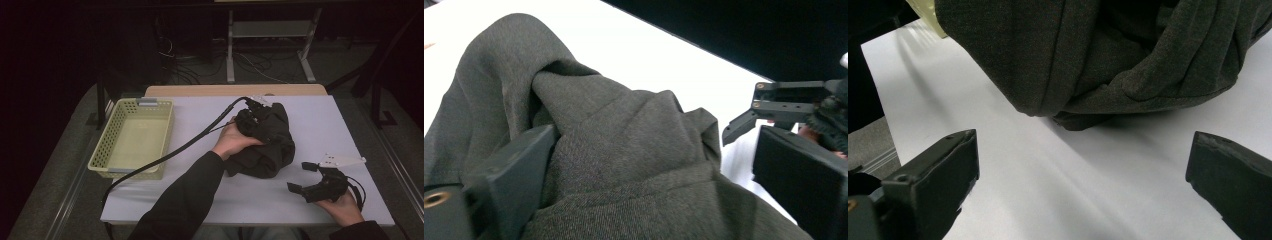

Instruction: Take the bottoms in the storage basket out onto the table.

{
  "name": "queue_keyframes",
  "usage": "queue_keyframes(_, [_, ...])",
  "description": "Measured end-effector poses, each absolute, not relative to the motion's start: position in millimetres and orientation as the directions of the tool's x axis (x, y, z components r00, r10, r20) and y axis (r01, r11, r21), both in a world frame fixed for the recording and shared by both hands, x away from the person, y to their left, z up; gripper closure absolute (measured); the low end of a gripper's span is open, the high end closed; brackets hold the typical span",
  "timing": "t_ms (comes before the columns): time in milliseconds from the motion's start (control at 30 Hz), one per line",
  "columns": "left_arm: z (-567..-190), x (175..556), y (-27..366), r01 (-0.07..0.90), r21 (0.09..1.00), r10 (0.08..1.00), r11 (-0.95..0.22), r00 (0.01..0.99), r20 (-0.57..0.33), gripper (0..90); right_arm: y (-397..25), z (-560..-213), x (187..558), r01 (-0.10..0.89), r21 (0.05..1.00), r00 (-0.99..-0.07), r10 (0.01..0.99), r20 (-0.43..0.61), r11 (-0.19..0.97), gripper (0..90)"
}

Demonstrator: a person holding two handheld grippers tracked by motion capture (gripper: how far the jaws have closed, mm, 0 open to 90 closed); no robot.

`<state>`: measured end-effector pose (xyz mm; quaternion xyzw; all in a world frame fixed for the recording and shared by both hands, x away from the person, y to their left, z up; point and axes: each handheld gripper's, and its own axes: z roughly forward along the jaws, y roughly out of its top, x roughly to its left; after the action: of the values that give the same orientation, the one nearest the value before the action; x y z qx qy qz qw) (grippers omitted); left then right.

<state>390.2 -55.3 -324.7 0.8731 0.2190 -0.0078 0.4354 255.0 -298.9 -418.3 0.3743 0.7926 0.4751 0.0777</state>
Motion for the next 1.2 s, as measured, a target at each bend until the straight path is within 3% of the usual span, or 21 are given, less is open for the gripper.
queue_keyframes(400, [-304.8,374.8,-39.2,0.325,0.765,0.385,-0.556,0.916,-0.109,0.0,-299.6,-417.8,254.0,0.522,0.812,-0.705,0.667,0.24,0.26,0.2])
queue_keyframes(1200, [-306.9,357.5,19.6,0.339,0.797,0.425,-0.5,0.898,-0.115,0.0,-297.8,-418.0,253.5,0.527,0.81,-0.703,0.667,0.246,0.258,0.2])
